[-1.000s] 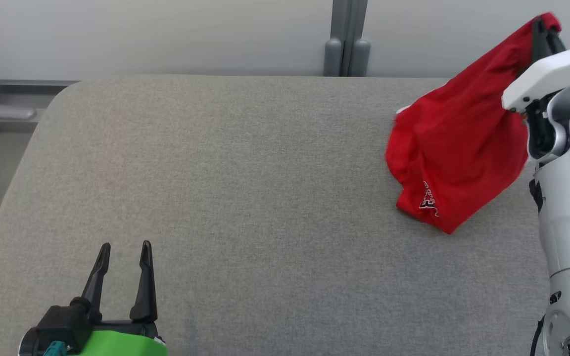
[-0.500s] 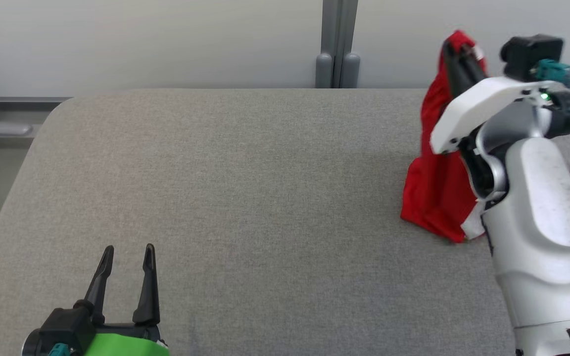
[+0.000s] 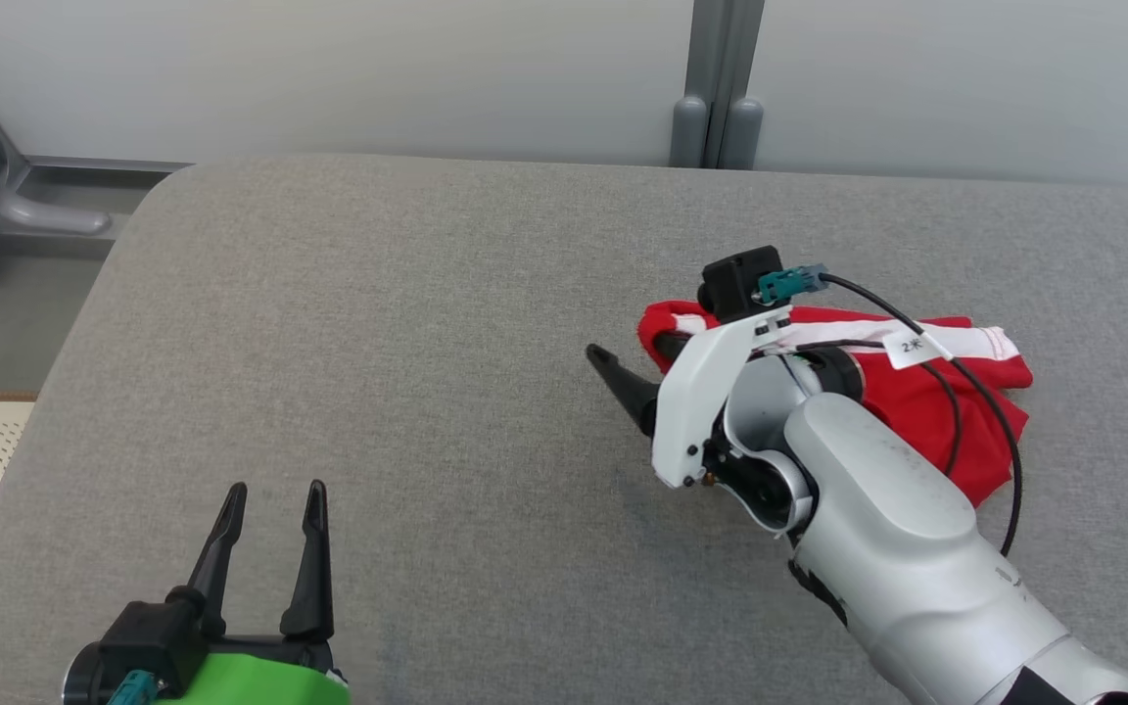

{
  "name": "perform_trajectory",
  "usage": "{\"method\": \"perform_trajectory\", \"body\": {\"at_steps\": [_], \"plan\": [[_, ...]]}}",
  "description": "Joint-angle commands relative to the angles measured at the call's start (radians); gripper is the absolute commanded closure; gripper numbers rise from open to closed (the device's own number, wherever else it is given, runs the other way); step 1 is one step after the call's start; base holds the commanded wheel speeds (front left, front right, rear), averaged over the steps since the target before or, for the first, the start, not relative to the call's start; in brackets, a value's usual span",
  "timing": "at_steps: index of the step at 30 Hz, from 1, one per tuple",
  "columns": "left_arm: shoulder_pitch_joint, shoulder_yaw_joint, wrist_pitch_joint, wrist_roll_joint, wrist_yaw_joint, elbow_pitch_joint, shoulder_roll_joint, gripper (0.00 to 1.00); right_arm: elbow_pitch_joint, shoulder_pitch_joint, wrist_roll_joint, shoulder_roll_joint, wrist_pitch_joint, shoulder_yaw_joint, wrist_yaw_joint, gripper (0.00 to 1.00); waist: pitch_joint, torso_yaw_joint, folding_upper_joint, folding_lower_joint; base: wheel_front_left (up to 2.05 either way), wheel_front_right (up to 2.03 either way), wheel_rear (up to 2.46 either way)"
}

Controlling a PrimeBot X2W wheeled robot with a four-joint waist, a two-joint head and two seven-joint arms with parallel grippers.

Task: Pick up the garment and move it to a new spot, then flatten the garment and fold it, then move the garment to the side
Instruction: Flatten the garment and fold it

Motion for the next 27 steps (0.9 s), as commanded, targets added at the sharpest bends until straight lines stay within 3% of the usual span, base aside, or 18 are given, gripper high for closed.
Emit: {"method": "perform_trajectory", "body": {"at_steps": [1, 8, 12, 18, 21, 27], "plan": [[0.005, 0.006, -0.003, -0.007, -0.005, 0.002, 0.007, 0.00, -0.024, -0.005, 0.055, -0.003, 0.003, 0.023, 0.000, 0.00, -0.009, -0.004, 0.0000, 0.0000, 0.00, 0.00, 0.00], [0.047, 0.032, -0.003, -0.005, 0.002, -0.005, 0.012, 0.00, -0.148, 0.032, 0.269, -0.068, 0.097, 0.073, 0.000, 0.00, -0.045, -0.056, 0.0000, 0.0000, 0.00, 0.00, 0.00], [0.051, 0.035, -0.003, -0.008, 0.003, -0.014, 0.009, 0.00, -0.113, 0.046, 0.232, -0.134, 0.155, 0.068, 0.000, 0.00, -0.055, -0.091, 0.0000, 0.0000, 0.00, 0.00, 0.00], [0.039, 0.026, -0.003, -0.004, 0.002, -0.019, 0.007, 0.00, -0.055, 0.109, 0.214, -0.134, 0.186, 0.017, 0.000, 0.00, -0.053, -0.116, 0.0000, 0.0000, 0.00, 0.00, 0.00], [0.036, 0.028, -0.003, -0.003, 0.001, -0.021, 0.008, 0.00, -0.073, 0.133, 0.177, -0.145, 0.139, -0.013, 0.000, 0.00, -0.050, -0.123, 0.0000, 0.0000, 0.00, 0.00, 0.00], [0.041, 0.033, -0.003, 0.000, 0.003, -0.024, 0.008, 0.00, -0.184, 0.195, -0.007, -0.198, -0.125, -0.094, 0.000, 0.00, -0.048, -0.136, 0.0000, 0.0000, 0.00, 0.00, 0.00]]}}
